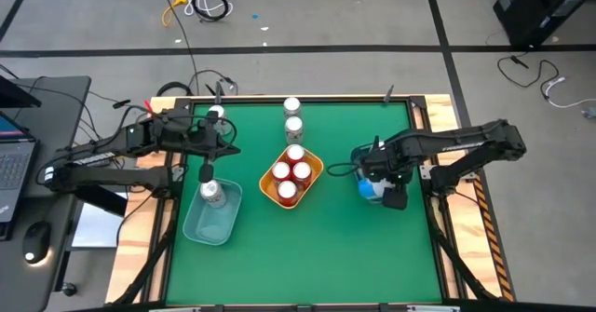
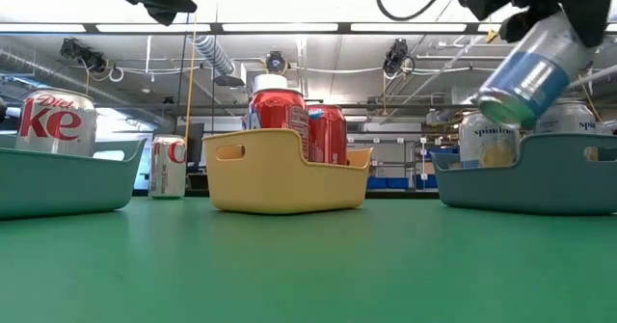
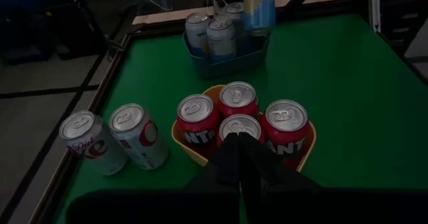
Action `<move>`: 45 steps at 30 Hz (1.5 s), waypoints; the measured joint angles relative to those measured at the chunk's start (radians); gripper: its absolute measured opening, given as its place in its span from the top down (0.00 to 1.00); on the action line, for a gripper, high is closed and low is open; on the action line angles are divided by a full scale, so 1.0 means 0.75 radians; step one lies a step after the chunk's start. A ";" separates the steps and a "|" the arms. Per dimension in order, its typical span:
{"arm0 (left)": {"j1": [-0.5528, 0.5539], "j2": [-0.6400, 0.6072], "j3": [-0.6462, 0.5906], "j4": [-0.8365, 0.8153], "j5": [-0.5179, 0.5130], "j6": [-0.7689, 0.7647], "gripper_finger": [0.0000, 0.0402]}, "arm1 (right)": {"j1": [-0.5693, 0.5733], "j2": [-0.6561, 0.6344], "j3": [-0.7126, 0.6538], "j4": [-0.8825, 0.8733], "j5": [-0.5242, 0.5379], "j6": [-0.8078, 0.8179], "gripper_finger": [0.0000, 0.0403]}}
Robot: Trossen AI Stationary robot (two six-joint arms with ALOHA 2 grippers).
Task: Sort soda cans
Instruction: Put the blue and white soda can into the blue bin
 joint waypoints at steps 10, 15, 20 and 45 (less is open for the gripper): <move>-0.008 0.139 -0.010 0.031 0.000 -0.074 1.00 | 0.022 0.002 -0.027 -0.001 -0.058 0.129 0.32; -0.030 0.205 -0.105 0.261 0.159 -0.036 1.00 | 0.103 0.081 0.013 0.001 -0.069 0.163 0.32; -0.064 0.224 -0.211 0.444 0.262 -0.056 1.00 | 0.180 0.252 0.105 -0.012 -0.082 0.162 0.32; -0.215 0.226 -0.261 0.481 0.182 -0.072 1.00 | 0.244 0.817 0.440 0.004 -0.214 -0.069 0.32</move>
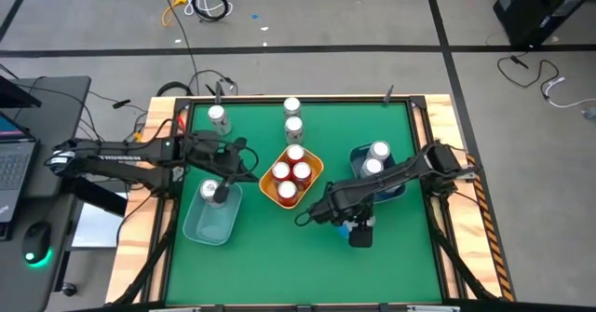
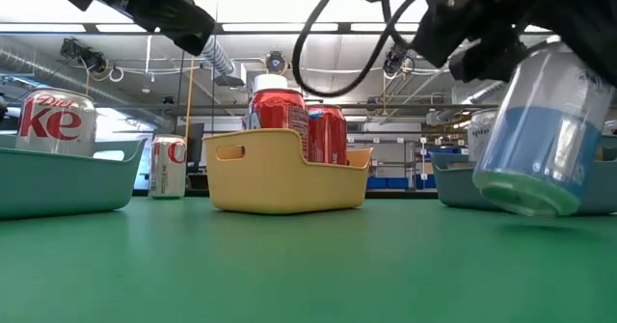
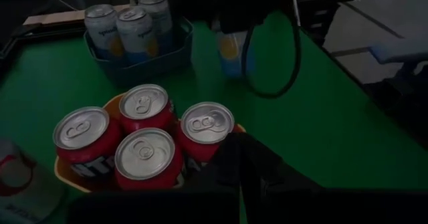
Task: Sort soda cans
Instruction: Put the blue and white soda can into the blue bin
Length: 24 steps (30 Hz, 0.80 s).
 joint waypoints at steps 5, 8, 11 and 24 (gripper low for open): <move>-0.024 0.000 0.000 0.000 -0.033 0.001 1.00 | -0.015 0.017 0.000 -0.002 -0.001 0.019 0.32; -0.036 0.000 0.000 -0.001 -0.051 0.001 1.00 | -0.035 0.017 0.000 -0.004 -0.005 0.055 0.31; -0.046 0.000 0.000 -0.001 -0.051 0.001 1.00 | -0.046 0.017 0.000 -0.003 -0.031 0.064 0.22; -0.048 0.000 0.000 -0.009 -0.050 0.002 1.00 | -0.063 0.016 0.094 0.003 -0.063 0.034 0.23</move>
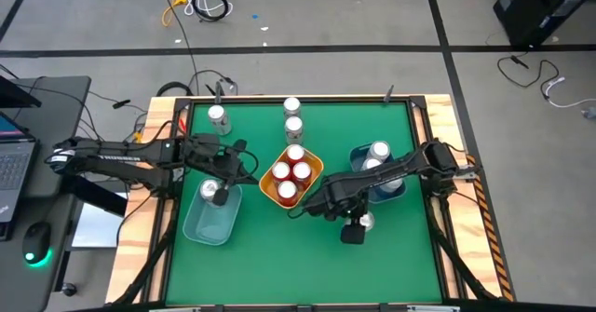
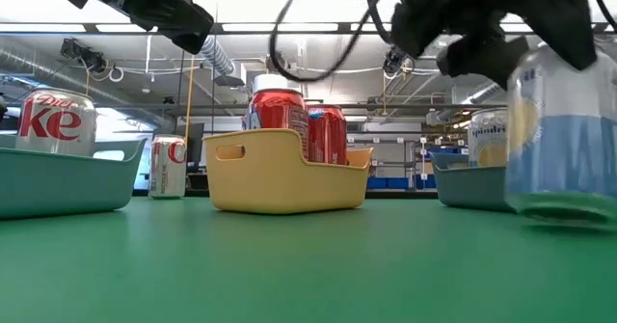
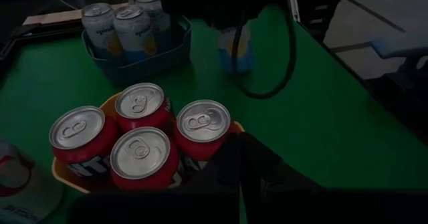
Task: Sort soda cans
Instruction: Put the blue and white soda can into the blue bin
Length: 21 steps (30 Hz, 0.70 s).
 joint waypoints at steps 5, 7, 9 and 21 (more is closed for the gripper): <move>0.000 0.000 0.000 -0.009 0.000 0.000 1.00 | -0.014 -0.001 0.073 0.039 0.035 -0.001 0.25; 0.000 0.000 0.000 -0.021 0.001 0.000 1.00 | -0.016 0.000 0.085 0.049 0.059 -0.001 0.24; 0.000 0.000 0.000 -0.036 0.001 0.000 1.00 | -0.015 -0.001 0.098 0.055 0.086 -0.003 0.22; 0.000 0.000 0.000 -0.043 0.002 0.001 1.00 | -0.042 -0.001 0.099 0.106 0.210 0.002 0.27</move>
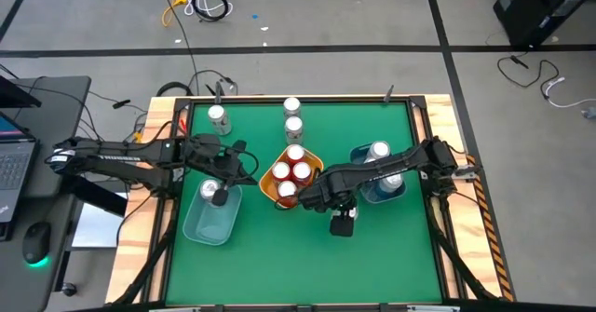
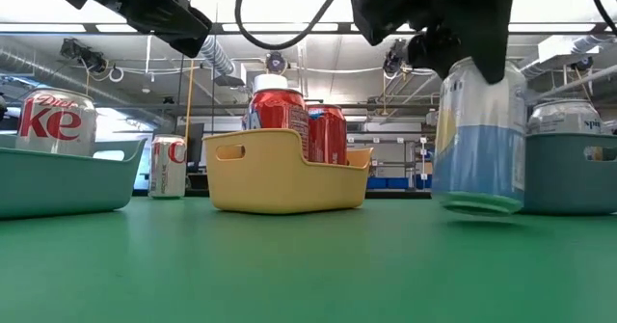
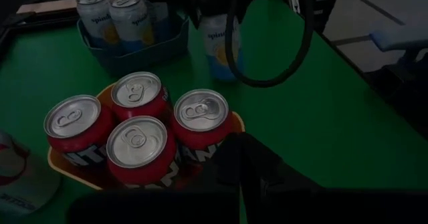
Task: Sort soda cans
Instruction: Put the blue and white soda can into the blue bin
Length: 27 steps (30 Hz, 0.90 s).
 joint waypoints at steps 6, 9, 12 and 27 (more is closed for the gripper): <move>0.000 0.000 0.000 -0.002 0.001 0.000 1.00 | -0.001 0.000 -0.004 0.100 0.013 -0.032 0.22; 0.000 0.000 0.000 -0.014 0.001 0.000 1.00 | -0.001 -0.002 -0.020 0.156 0.013 -0.035 0.18; 0.000 0.000 0.000 -0.021 0.001 0.000 1.00 | 0.000 -0.002 -0.046 0.200 0.023 -0.038 0.17; 0.000 0.000 0.000 -0.026 0.001 0.000 1.00 | 0.009 -0.002 -0.044 0.276 0.049 -0.031 0.15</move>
